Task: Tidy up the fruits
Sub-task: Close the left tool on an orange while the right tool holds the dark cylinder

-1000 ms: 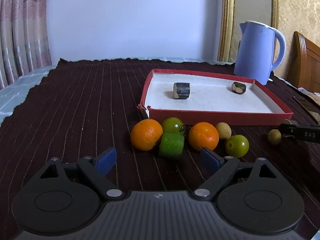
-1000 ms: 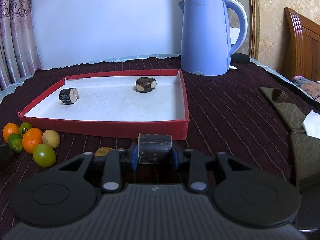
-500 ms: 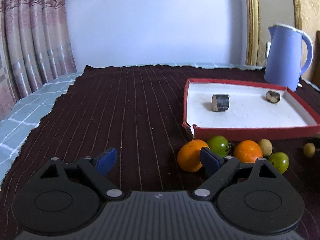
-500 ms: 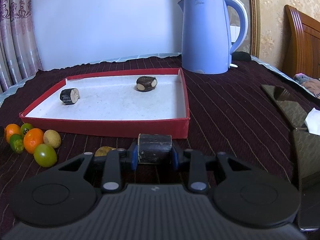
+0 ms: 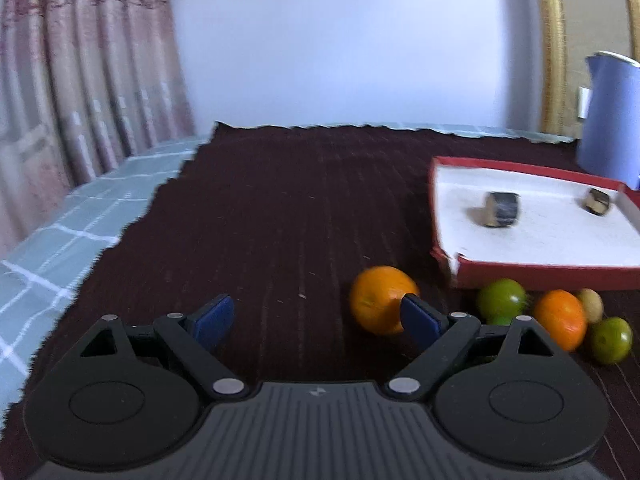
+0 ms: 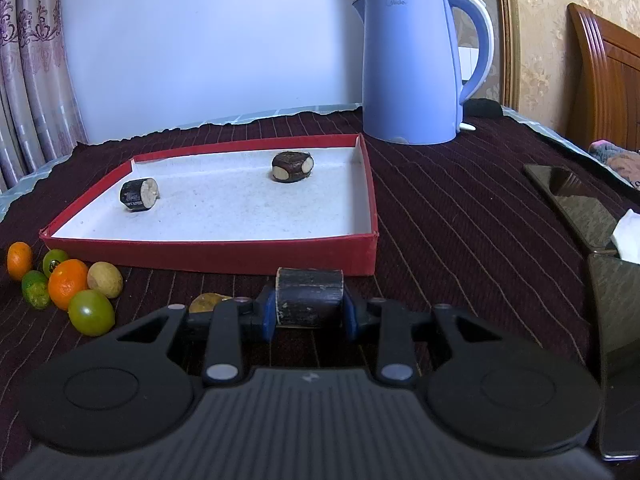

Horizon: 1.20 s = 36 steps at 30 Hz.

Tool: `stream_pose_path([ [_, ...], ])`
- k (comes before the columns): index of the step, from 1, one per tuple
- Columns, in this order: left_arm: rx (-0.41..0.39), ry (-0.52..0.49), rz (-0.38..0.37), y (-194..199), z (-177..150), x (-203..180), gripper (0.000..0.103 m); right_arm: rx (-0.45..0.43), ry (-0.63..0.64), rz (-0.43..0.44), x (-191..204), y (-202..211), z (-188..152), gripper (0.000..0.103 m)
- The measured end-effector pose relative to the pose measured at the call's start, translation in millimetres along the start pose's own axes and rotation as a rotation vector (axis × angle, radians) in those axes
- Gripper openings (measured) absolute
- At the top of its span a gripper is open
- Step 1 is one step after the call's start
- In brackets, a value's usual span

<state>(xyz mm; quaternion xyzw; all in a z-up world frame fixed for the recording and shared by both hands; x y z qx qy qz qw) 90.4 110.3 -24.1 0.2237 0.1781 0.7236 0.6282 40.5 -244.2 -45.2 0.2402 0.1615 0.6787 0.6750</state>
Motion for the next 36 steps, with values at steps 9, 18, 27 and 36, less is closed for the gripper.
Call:
stream_pose_path([
  [9, 0.0, -0.113, -0.064, -16.5, 7.2, -26.2, 0.091, 0.001, 0.001, -0.001, 0.3, -0.3, -0.1, 0.03],
  [18, 0.127, -0.003, -0.194, -53.3, 8.9, -26.3, 0.059, 0.001, -0.006, 0.001, -0.1, -0.4, -0.3, 0.03],
  [27, 0.098, 0.008, -0.199, -45.1, 8.9, -27.7, 0.04, -0.001, -0.002, -0.005, -0.1, -0.2, -0.4, 0.03],
  [36, 0.013, -0.027, -0.215, 1.8, 8.7, -44.6, 0.04, -0.006, 0.003, -0.008, -0.3, 0.8, 0.3, 0.03],
])
Point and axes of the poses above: each gripper's, at about its wrist camera, not at the fingertips, and y roughly against the way its jaws point, x to its left, z to its top, the point moved 6 cm from there along -y, roughly the way its jaws point
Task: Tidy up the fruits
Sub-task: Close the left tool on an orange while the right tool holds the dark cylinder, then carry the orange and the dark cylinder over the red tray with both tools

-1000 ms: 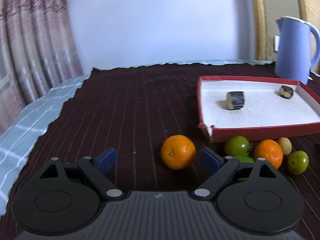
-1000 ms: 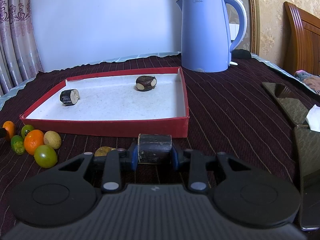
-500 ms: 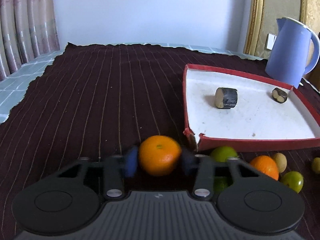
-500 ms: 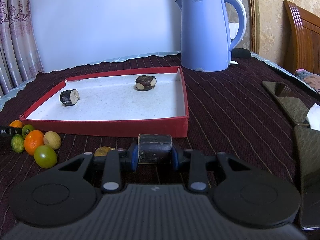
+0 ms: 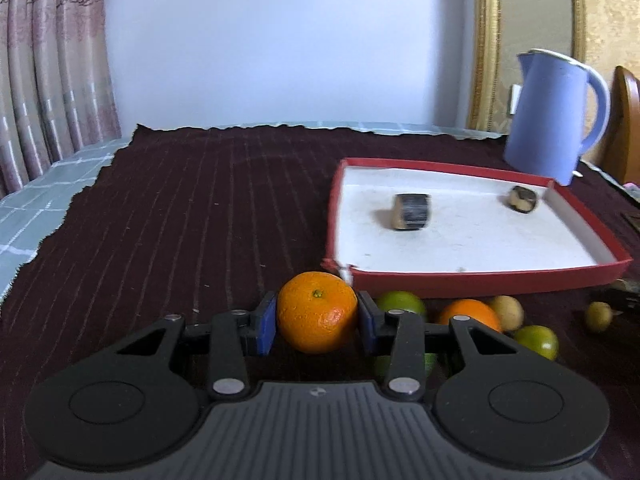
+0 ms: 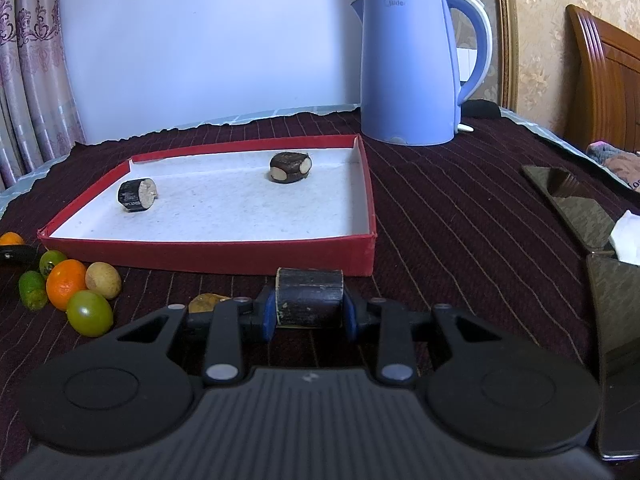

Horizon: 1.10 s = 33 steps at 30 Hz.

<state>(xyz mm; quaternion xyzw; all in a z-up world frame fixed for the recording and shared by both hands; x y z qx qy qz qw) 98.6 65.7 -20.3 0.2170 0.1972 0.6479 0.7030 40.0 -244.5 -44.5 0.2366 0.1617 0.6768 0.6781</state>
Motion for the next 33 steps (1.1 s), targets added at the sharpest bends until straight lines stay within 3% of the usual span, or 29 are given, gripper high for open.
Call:
stream_pose_path([
  [8, -0.003, 0.003, -0.066, 13.9, -0.7, -34.6, 0.04, -0.017, 0.013, -0.001, 4.8, 6.7, 2.1, 0.03],
  [18, -0.027, -0.045, -0.053, 9.6, 9.0, -83.3, 0.04, -0.064, 0.051, 0.041, 29.7, 23.3, 16.8, 0.03],
  [33, -0.029, -0.082, -0.008, -2.3, 17.9, -98.0, 0.04, -0.086, 0.094, 0.04, 44.0, 19.7, 36.6, 0.03],
])
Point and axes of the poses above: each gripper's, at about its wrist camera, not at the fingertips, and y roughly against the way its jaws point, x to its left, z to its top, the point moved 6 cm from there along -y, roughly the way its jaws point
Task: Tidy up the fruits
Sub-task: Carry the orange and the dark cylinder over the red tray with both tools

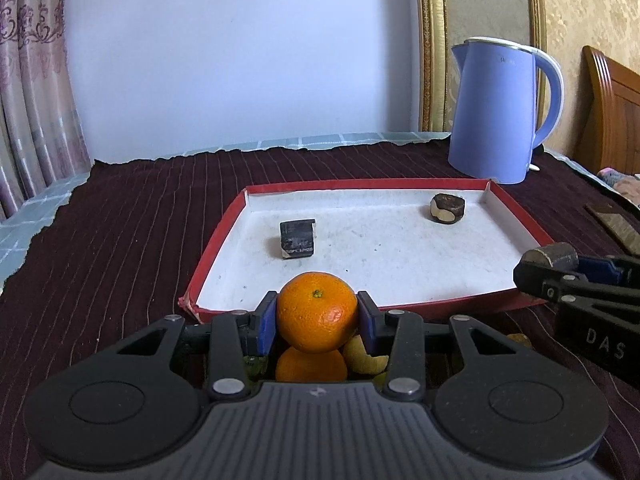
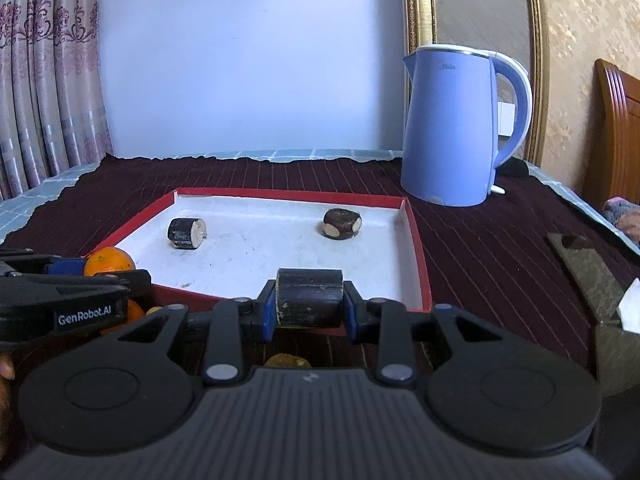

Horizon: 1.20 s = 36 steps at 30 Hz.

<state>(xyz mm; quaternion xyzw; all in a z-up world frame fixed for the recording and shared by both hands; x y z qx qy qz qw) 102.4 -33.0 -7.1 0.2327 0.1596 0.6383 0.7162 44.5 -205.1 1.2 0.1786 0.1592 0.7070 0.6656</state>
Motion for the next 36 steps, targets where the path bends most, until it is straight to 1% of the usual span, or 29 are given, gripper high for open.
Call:
stream_pose_path([
  [10, 0.008, -0.029, 0.012, -10.0, 9.6, -8.3, 0.04, -0.008, 0.008, -0.007, -2.1, -3.4, 7.3, 0.03],
  [25, 0.027, -0.023, 0.03, -26.8, 21.9, -6.7, 0.04, 0.0, 0.026, -0.01, -0.9, -17.2, 17.6, 0.03],
  [36, 0.043, -0.033, 0.06, -45.4, 32.9, -6.3, 0.04, 0.013, 0.028, -0.023, -4.8, -31.2, 25.2, 0.03],
])
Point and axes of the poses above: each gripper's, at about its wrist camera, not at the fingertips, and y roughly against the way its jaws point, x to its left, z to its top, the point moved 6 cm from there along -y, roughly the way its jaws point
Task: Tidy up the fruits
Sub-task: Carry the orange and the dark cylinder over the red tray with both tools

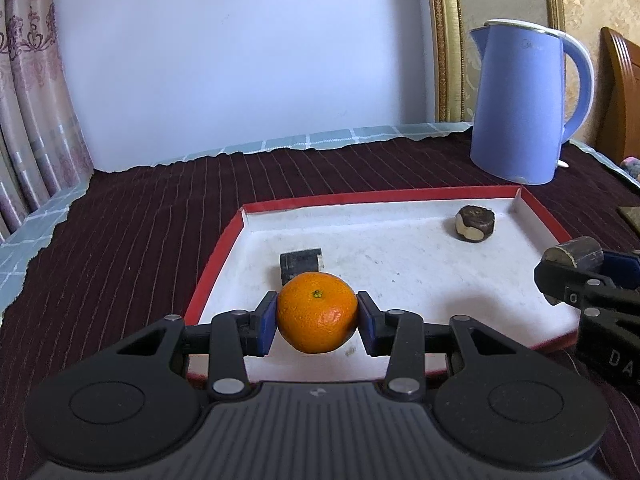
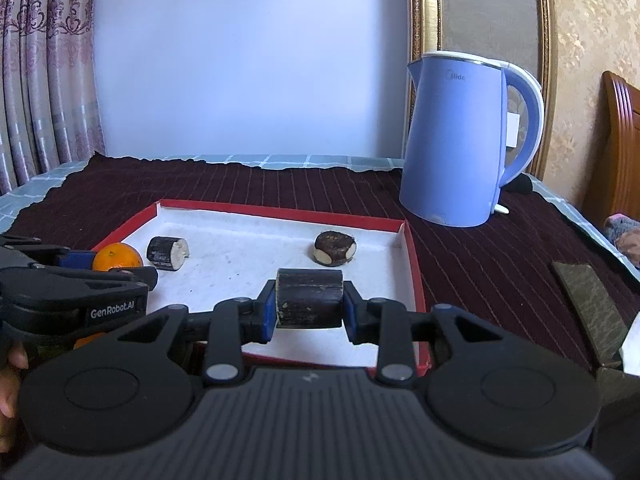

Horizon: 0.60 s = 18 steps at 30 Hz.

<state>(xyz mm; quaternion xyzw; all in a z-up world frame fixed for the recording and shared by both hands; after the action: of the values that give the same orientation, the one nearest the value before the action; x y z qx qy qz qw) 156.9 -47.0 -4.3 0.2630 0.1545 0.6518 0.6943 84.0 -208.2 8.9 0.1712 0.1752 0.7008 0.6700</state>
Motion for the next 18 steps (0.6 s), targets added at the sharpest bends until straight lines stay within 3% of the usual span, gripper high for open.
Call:
stream_pose_path([
  [18, 0.051, -0.018, 0.027, -37.4, 13.7, -7.3, 0.04, 0.041, -0.01, -0.04, -14.3, -44.5, 17.6, 0.03],
])
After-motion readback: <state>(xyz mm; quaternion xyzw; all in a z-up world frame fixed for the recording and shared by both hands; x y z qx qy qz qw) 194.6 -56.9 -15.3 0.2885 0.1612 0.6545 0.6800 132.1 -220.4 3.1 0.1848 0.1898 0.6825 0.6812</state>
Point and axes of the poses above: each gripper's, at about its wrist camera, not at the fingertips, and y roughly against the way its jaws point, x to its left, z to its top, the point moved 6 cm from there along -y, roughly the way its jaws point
